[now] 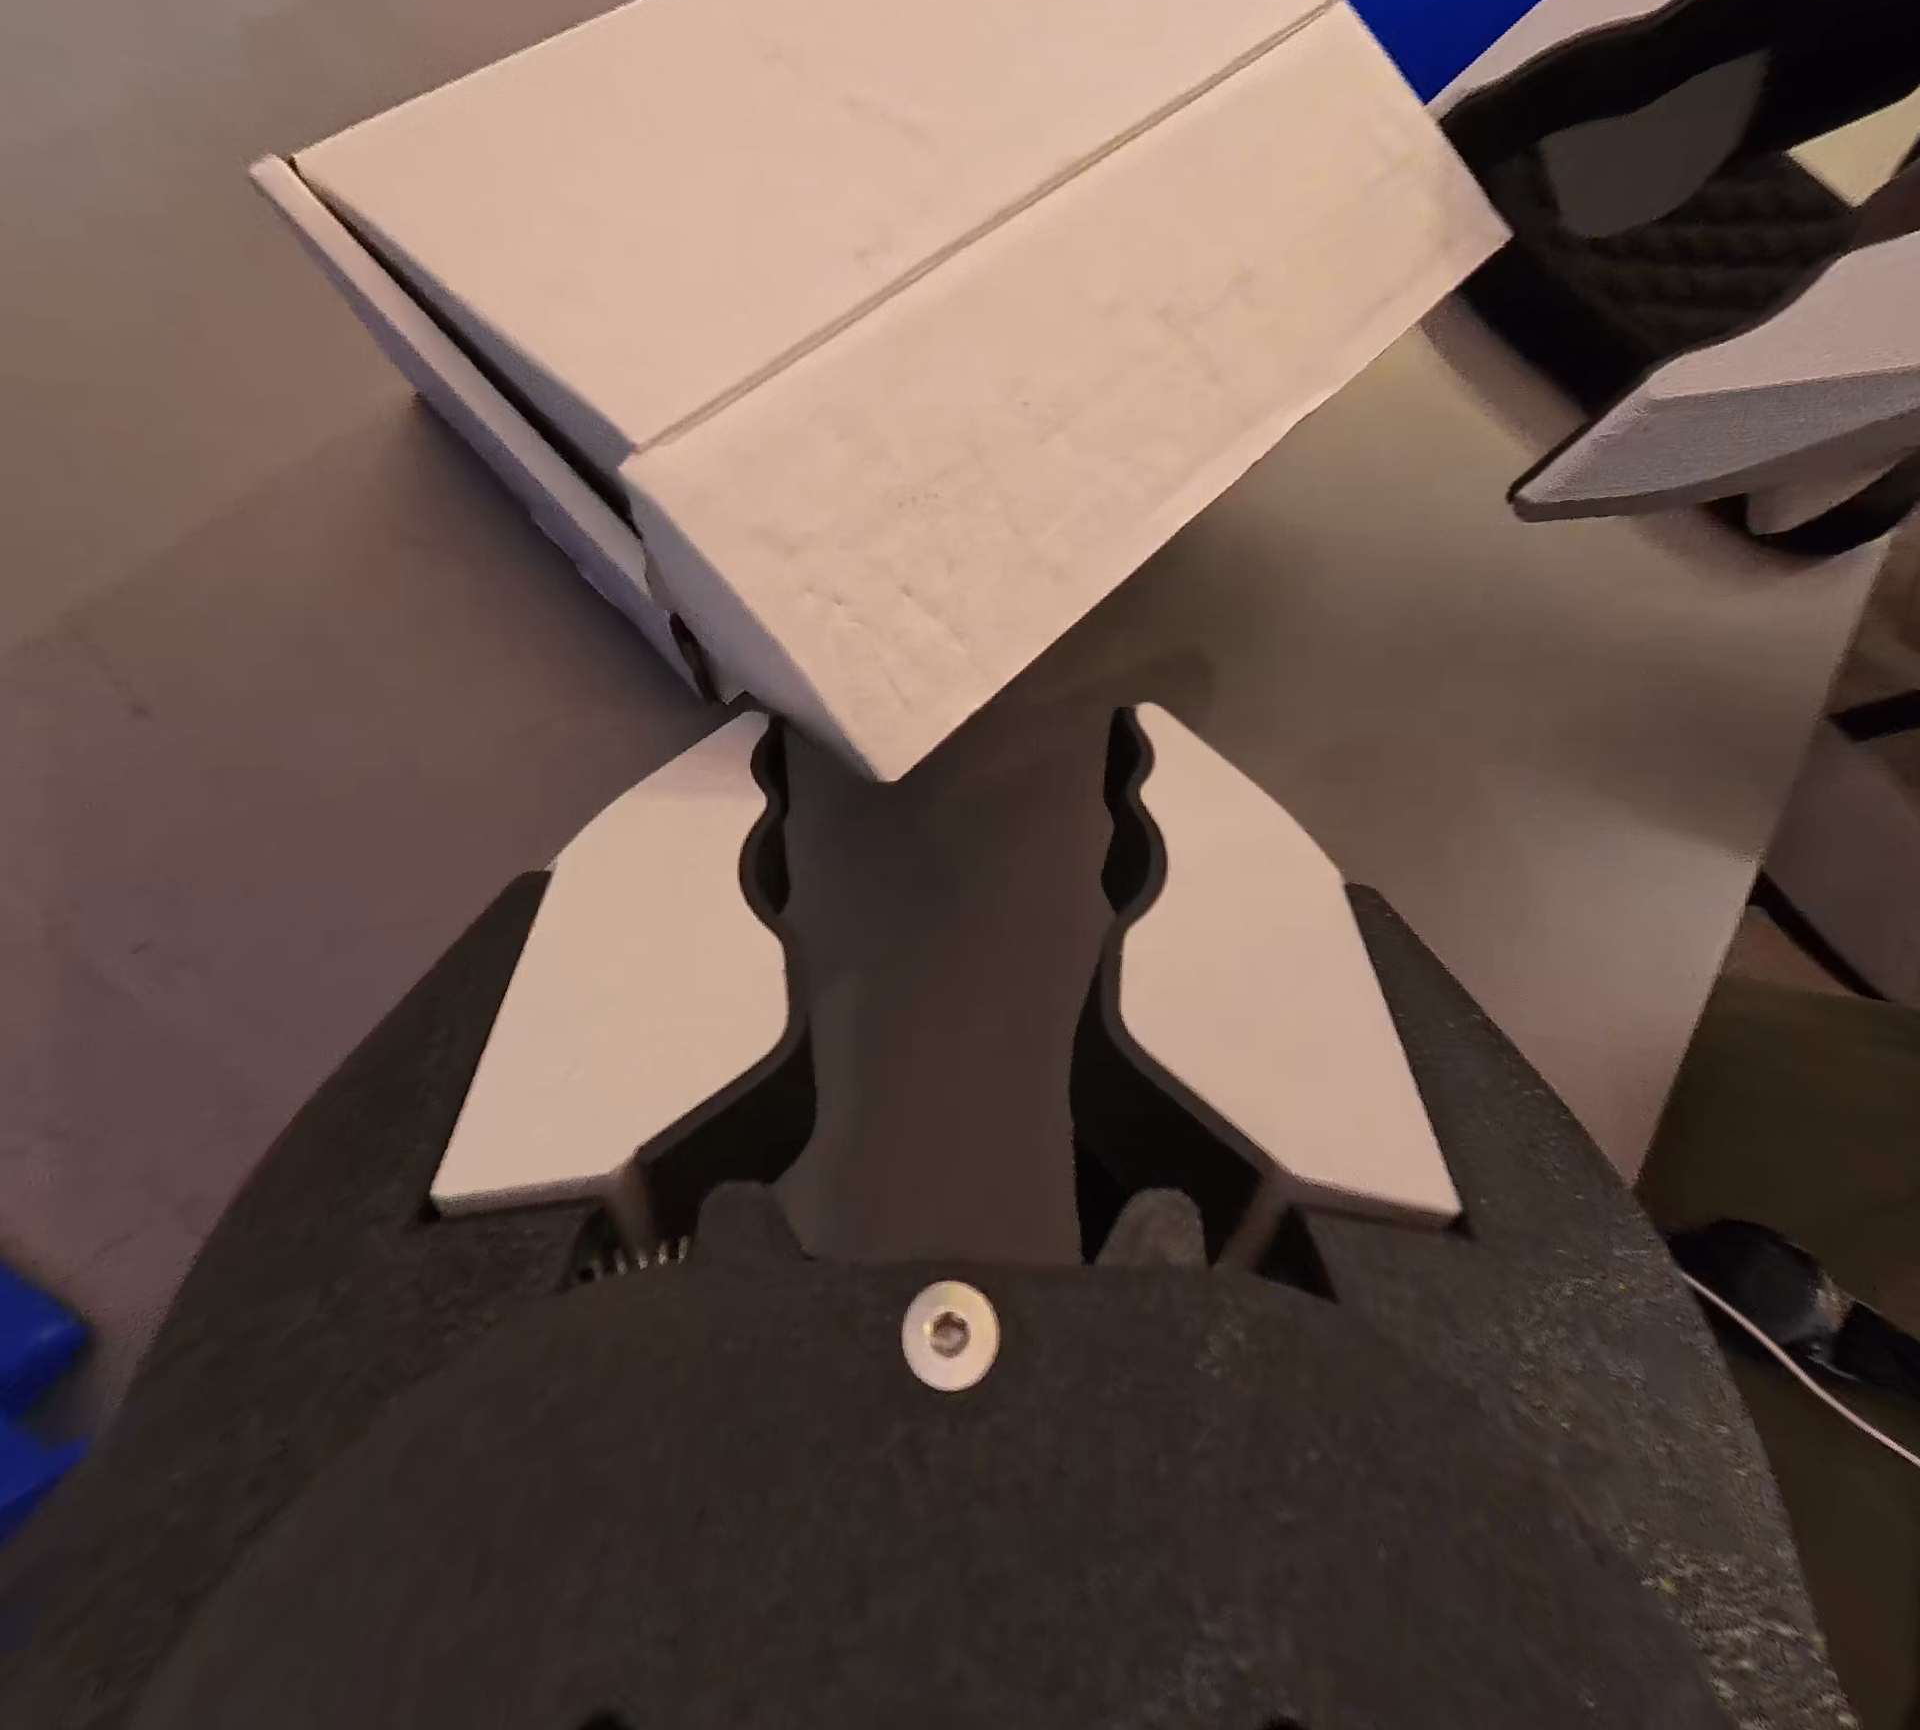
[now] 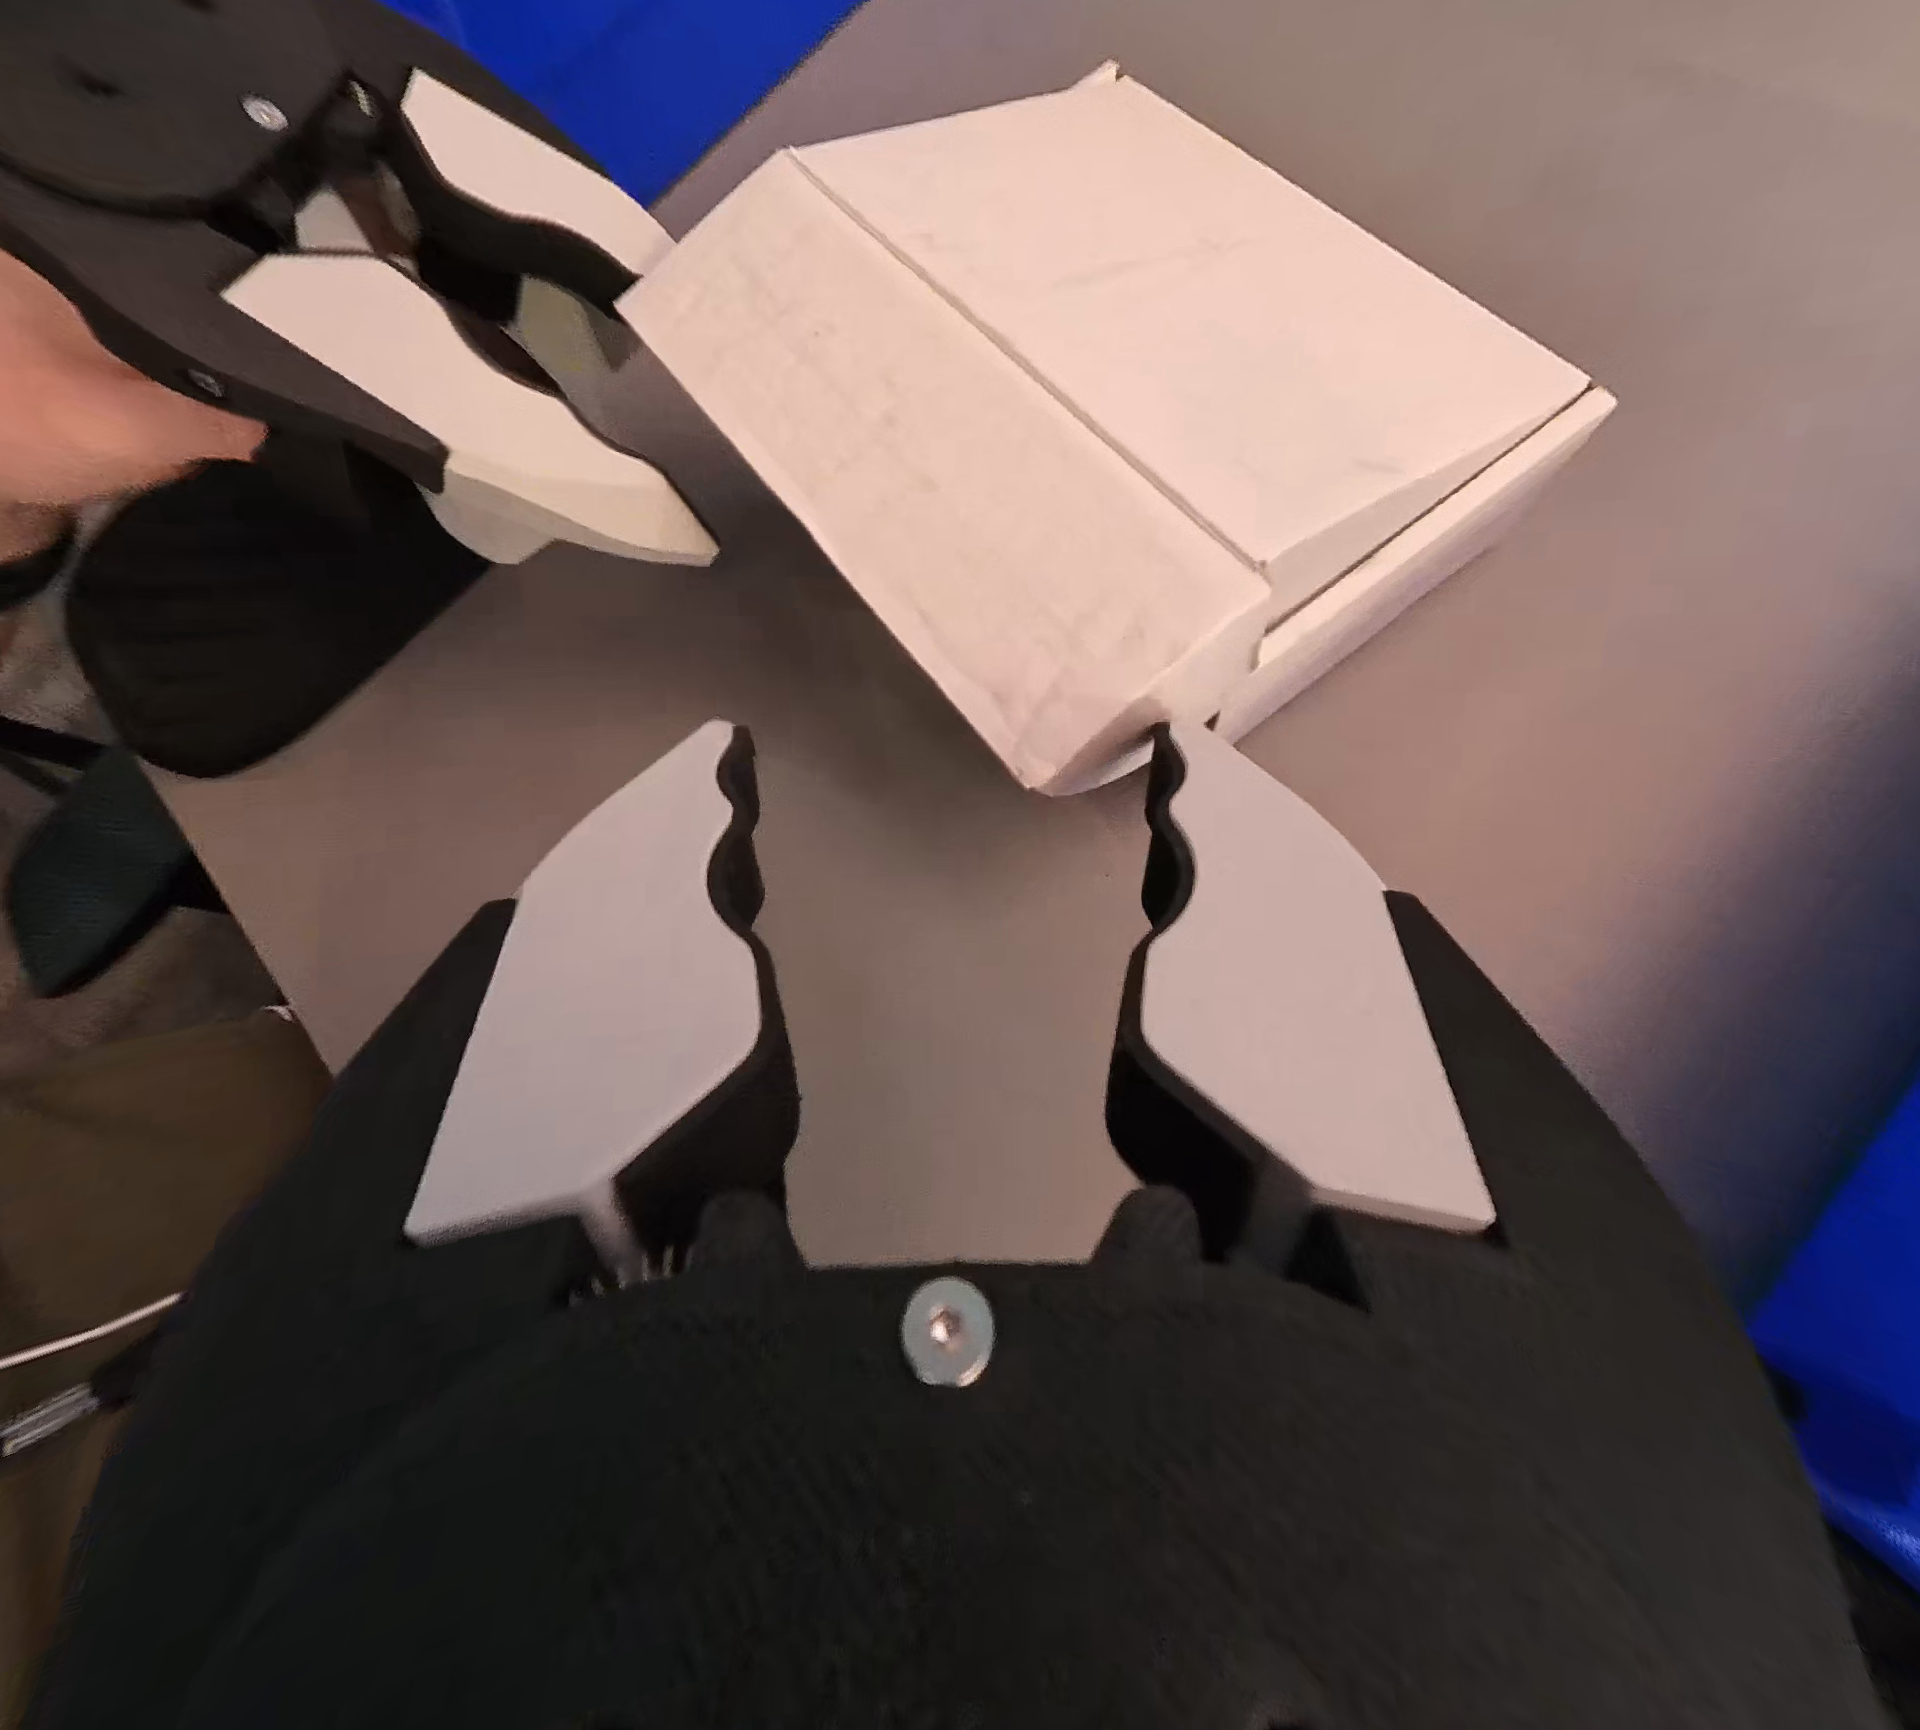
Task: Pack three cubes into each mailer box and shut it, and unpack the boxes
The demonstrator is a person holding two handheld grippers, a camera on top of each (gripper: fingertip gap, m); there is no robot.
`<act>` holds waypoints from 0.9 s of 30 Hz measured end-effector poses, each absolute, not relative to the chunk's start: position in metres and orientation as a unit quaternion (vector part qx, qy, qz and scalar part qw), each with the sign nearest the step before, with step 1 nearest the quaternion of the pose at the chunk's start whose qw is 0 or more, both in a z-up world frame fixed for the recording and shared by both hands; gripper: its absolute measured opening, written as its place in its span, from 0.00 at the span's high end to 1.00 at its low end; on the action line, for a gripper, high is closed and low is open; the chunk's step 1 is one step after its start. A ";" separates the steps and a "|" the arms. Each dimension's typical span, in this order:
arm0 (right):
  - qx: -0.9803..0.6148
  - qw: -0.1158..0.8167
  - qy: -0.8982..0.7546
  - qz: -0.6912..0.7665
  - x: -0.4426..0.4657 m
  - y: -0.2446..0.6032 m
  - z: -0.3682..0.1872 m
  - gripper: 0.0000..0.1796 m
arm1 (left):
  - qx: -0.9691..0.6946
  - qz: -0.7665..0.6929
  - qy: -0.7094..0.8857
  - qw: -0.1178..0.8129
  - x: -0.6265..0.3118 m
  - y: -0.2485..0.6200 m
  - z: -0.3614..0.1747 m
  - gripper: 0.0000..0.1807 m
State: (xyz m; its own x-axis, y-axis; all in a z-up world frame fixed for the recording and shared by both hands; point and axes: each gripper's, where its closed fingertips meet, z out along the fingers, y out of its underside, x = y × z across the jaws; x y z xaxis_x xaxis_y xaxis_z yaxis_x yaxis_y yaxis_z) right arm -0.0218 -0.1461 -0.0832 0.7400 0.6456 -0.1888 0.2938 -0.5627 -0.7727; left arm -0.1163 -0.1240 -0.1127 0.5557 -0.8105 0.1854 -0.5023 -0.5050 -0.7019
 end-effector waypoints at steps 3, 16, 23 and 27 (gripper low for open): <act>-0.845 0.379 -0.252 0.280 -0.022 -0.145 -0.082 0.59 | -0.829 -0.288 0.384 0.286 -0.114 -0.125 -0.113 0.64; -0.827 0.403 -0.161 0.358 -0.002 -0.125 -0.059 0.64 | -0.833 -0.325 0.342 0.289 -0.122 -0.113 -0.099 0.63; -0.862 0.358 -0.122 0.338 0.001 -0.124 -0.071 0.73 | -0.854 -0.340 0.288 0.270 -0.136 -0.112 -0.078 0.58; -0.866 0.326 -0.112 0.363 -0.004 -0.124 -0.064 0.75 | -0.866 -0.367 0.264 0.215 -0.136 -0.113 -0.071 0.60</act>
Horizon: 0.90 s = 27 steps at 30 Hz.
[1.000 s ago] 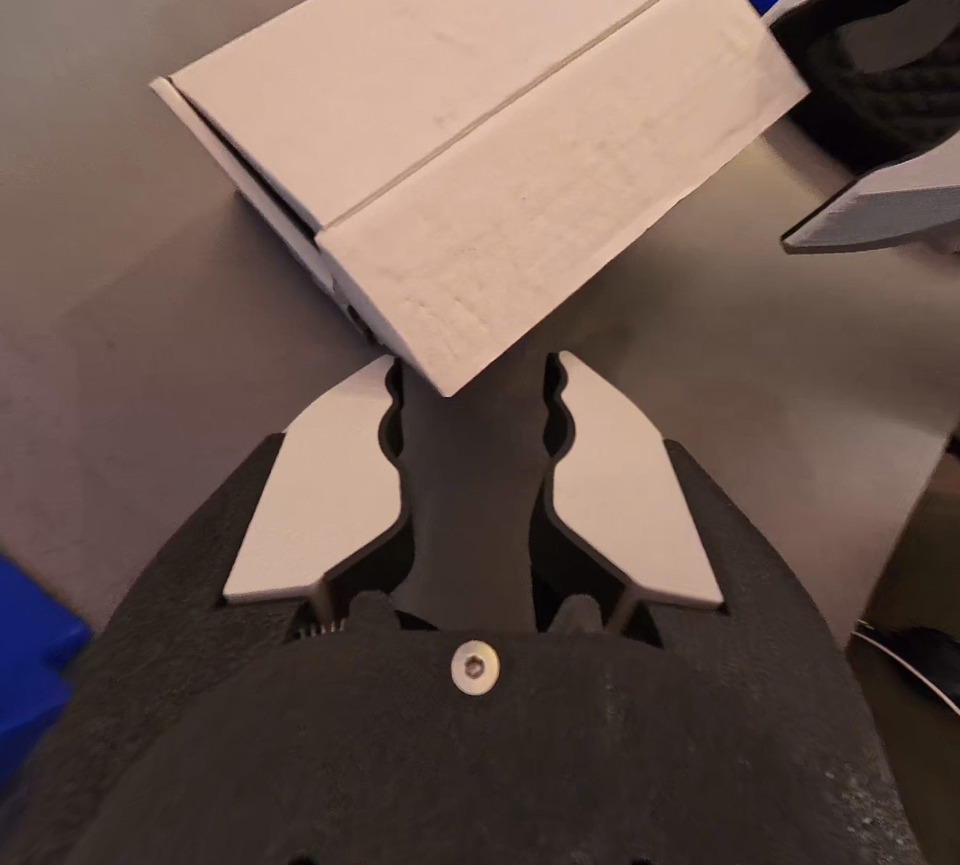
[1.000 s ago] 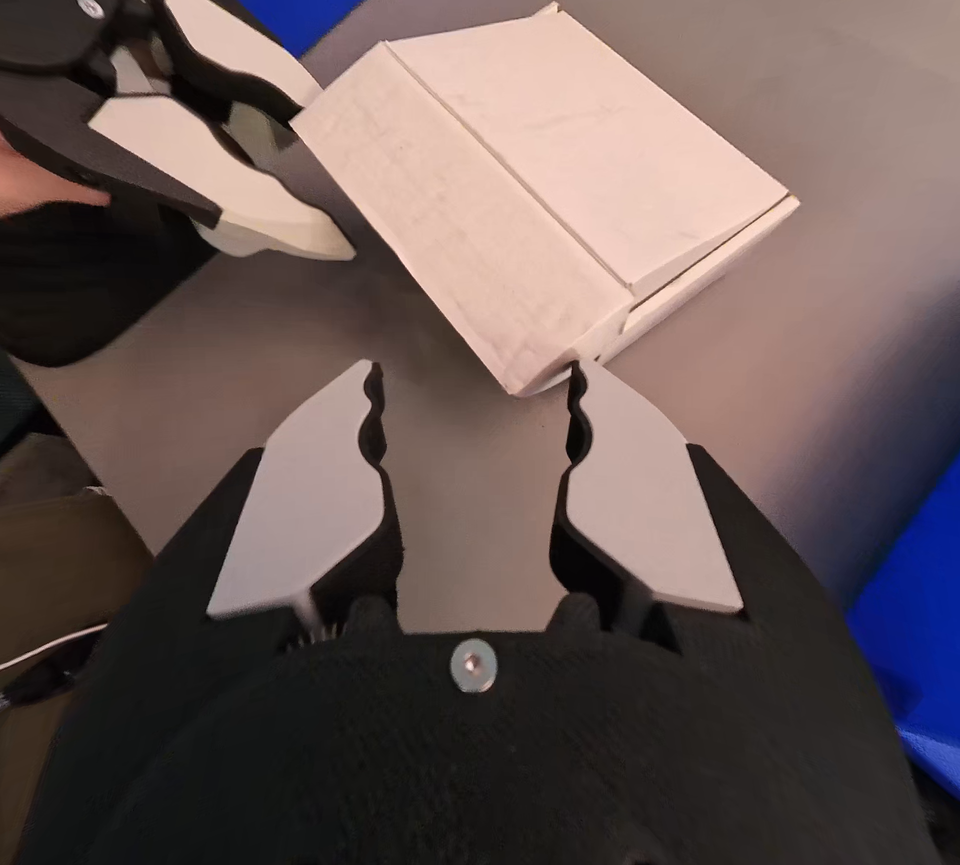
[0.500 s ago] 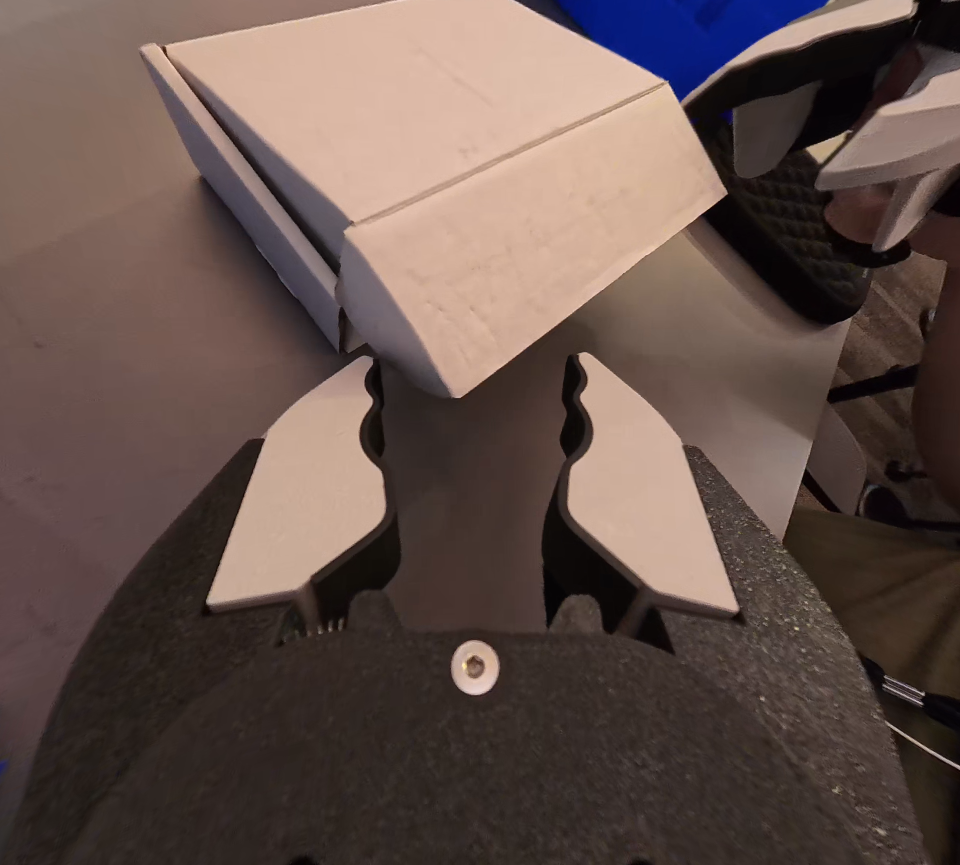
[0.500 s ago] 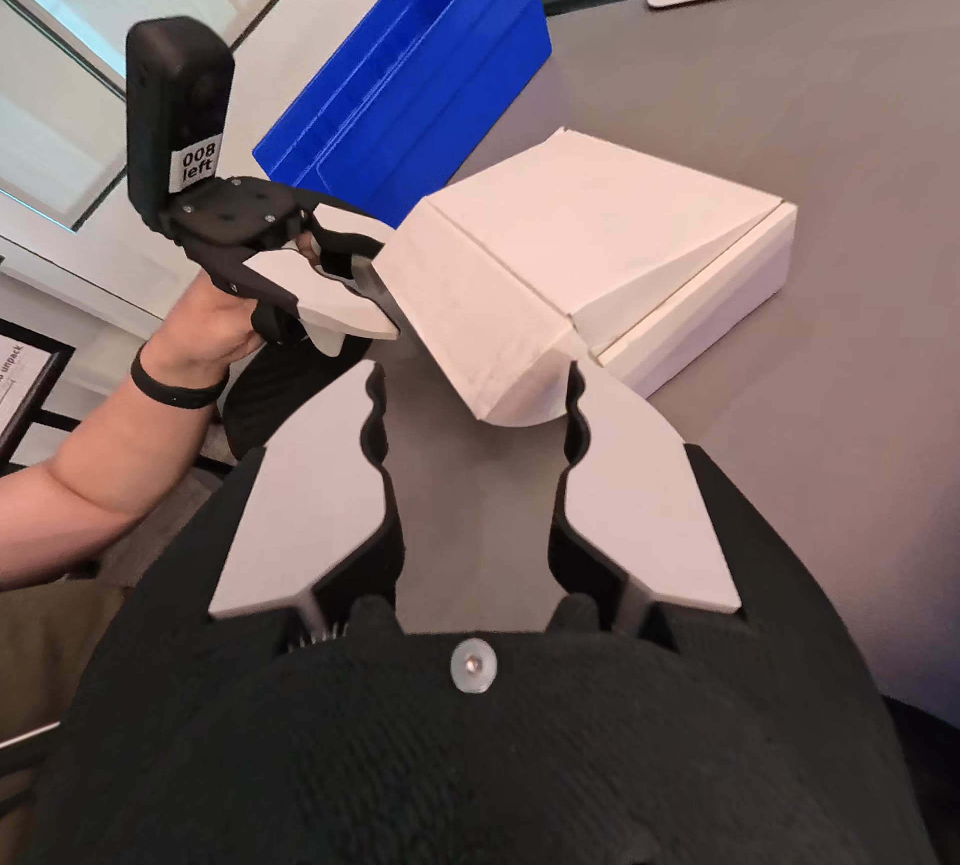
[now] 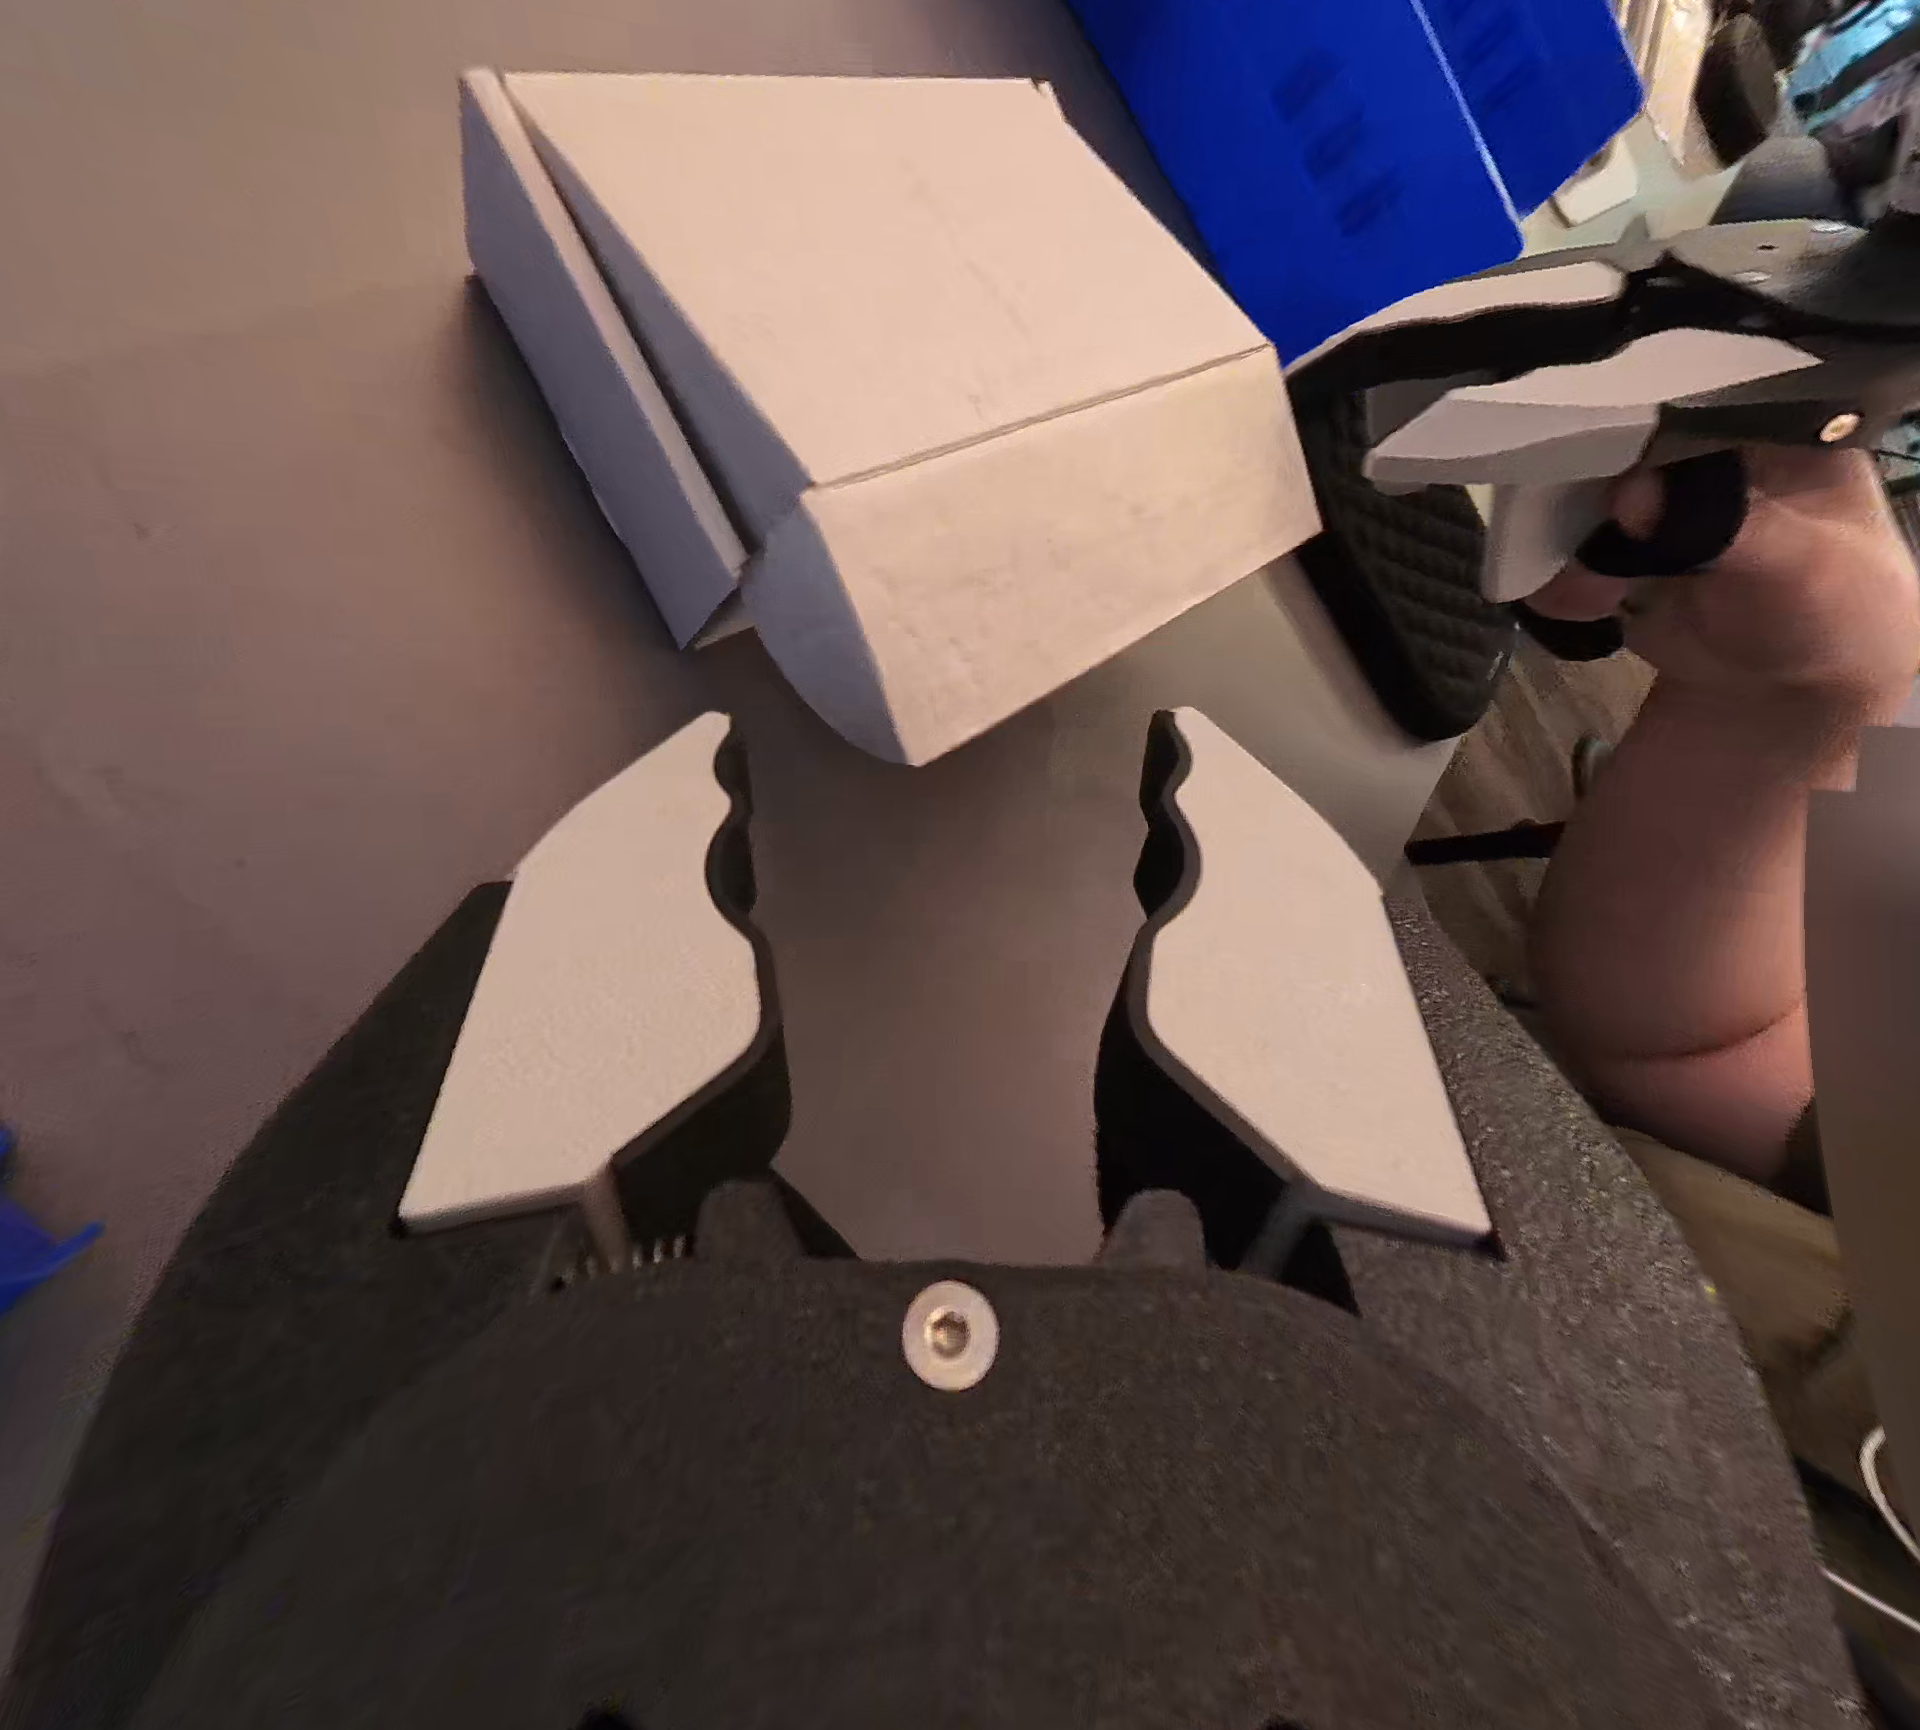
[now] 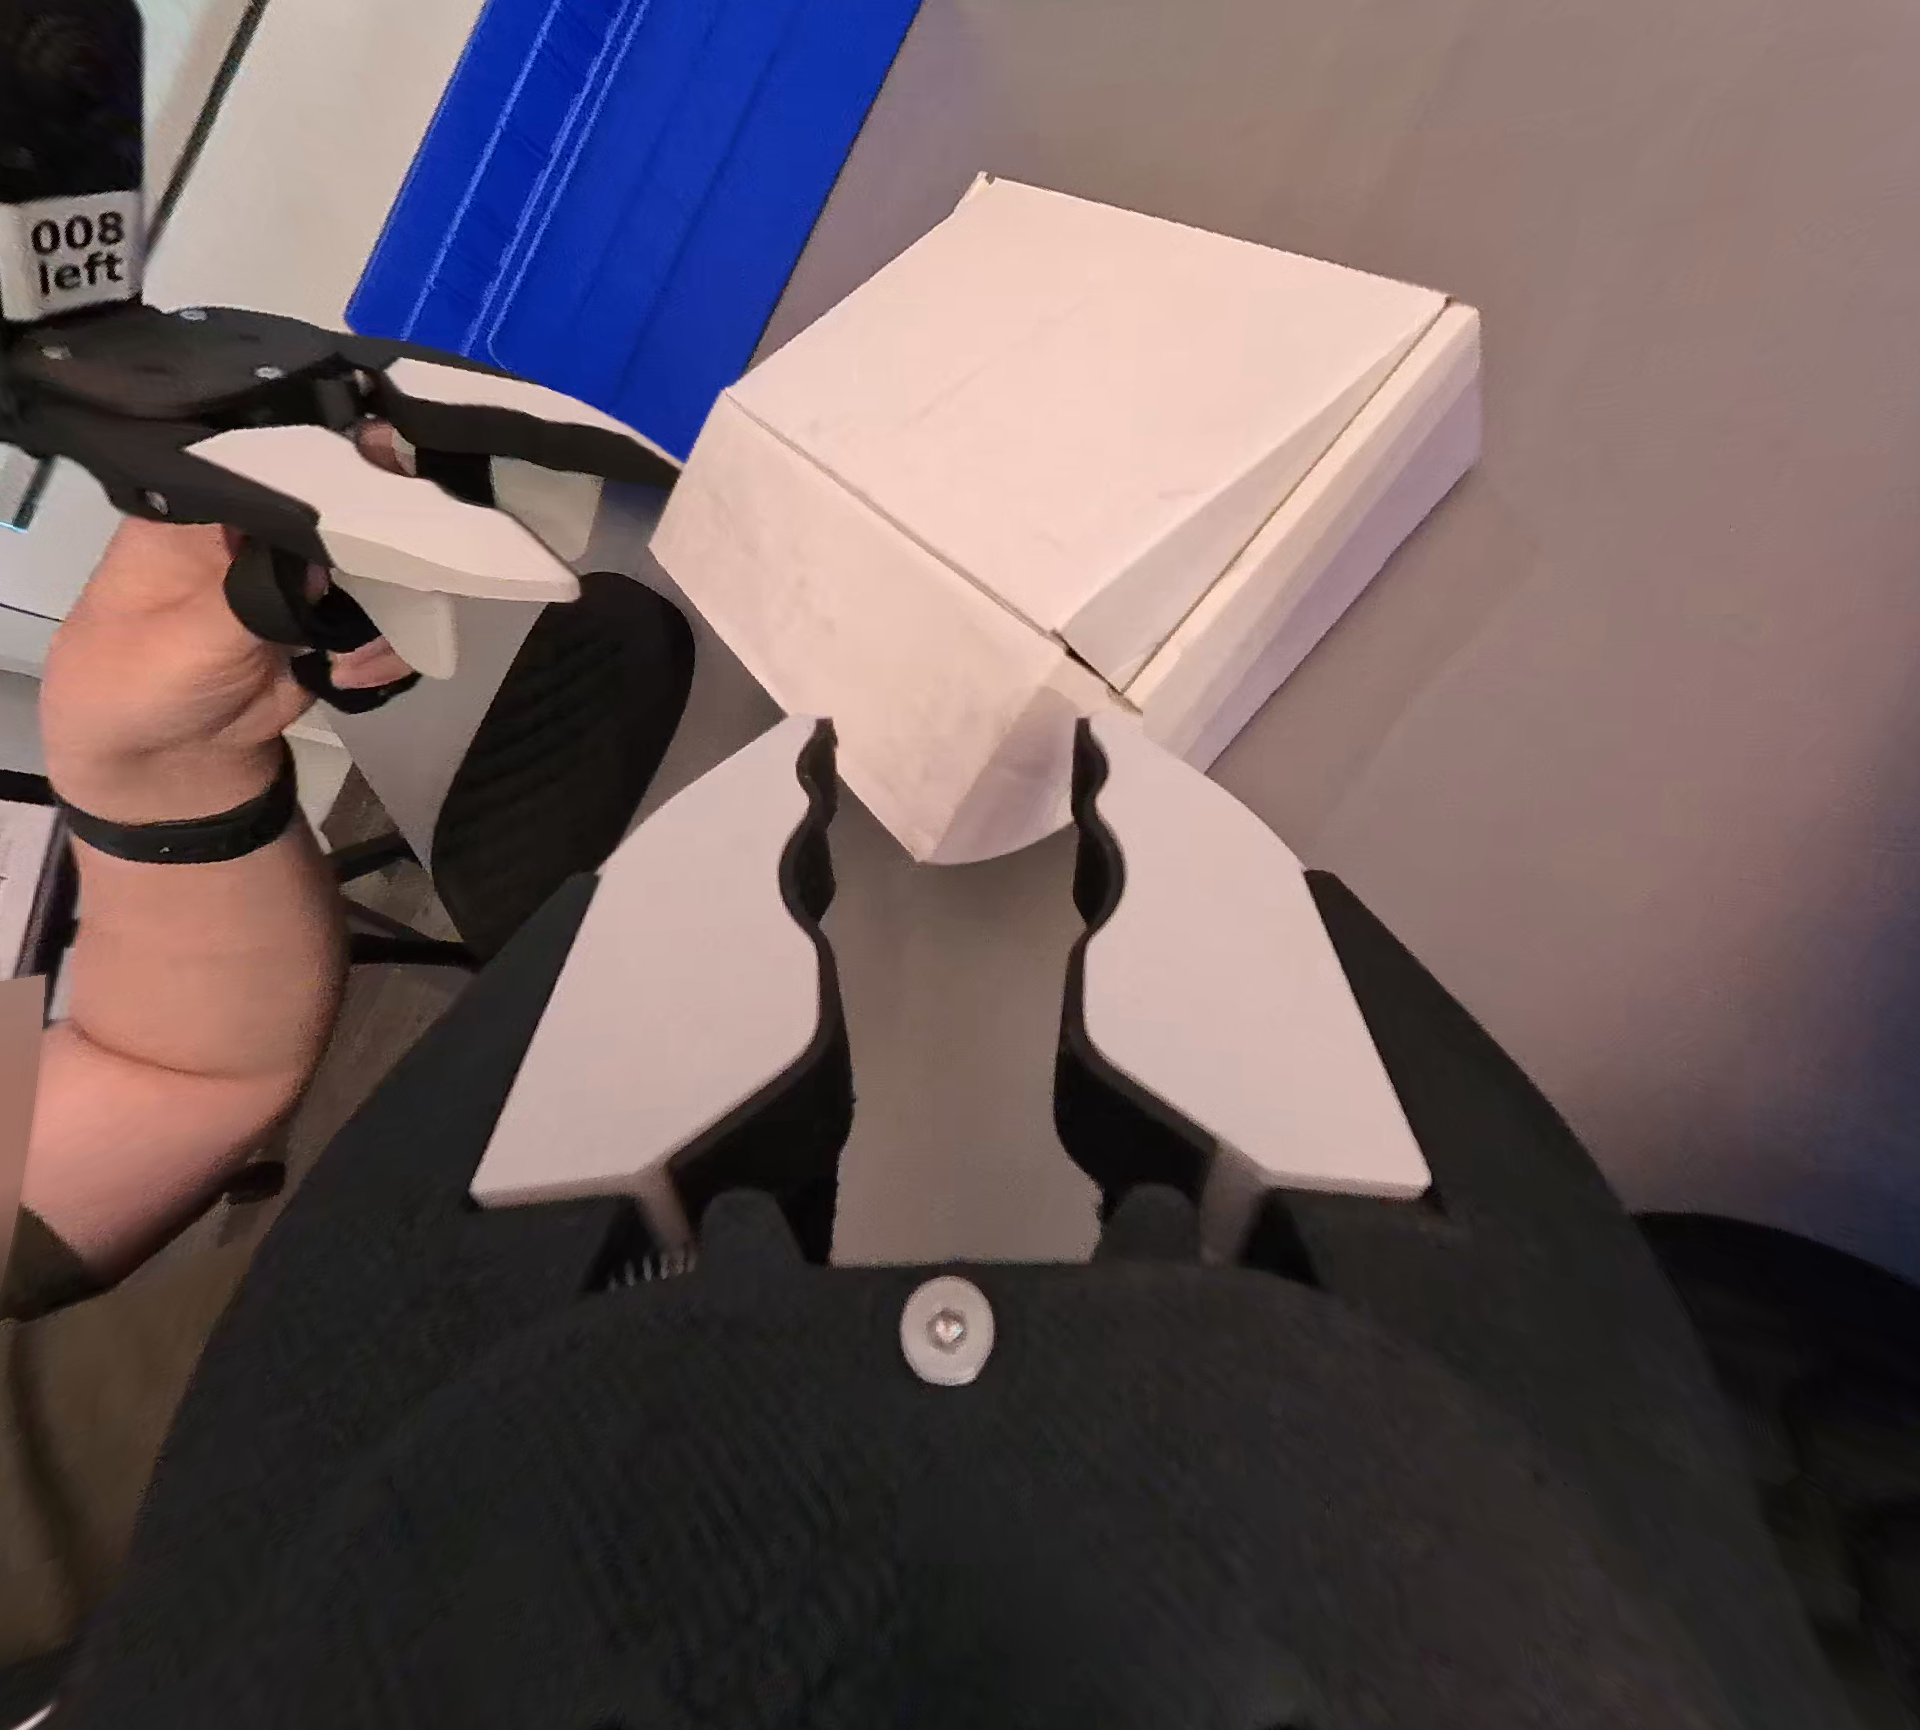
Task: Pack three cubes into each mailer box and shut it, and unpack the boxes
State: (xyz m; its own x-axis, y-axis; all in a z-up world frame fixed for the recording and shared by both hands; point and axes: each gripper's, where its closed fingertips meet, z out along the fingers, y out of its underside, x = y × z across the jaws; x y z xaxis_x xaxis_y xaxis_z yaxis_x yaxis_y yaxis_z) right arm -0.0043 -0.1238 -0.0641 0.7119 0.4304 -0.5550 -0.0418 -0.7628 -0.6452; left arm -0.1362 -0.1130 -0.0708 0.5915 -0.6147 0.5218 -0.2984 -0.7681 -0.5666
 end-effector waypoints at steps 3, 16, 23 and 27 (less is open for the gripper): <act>-0.879 0.310 -0.107 0.345 0.001 -0.118 -0.063 0.73 | -0.883 -0.348 0.259 0.178 -0.135 -0.104 -0.080 0.61; -0.878 0.246 -0.092 0.399 -0.006 -0.114 -0.079 0.74 | -0.870 -0.405 0.255 0.116 -0.111 -0.098 -0.098 0.60; -0.879 0.218 -0.089 0.416 -0.008 -0.118 -0.083 0.77 | -0.864 -0.406 0.273 0.122 -0.105 -0.099 -0.097 0.58; -0.889 0.210 -0.090 0.397 -0.007 -0.122 -0.085 0.76 | -0.868 -0.395 0.277 0.118 -0.105 -0.104 -0.099 0.58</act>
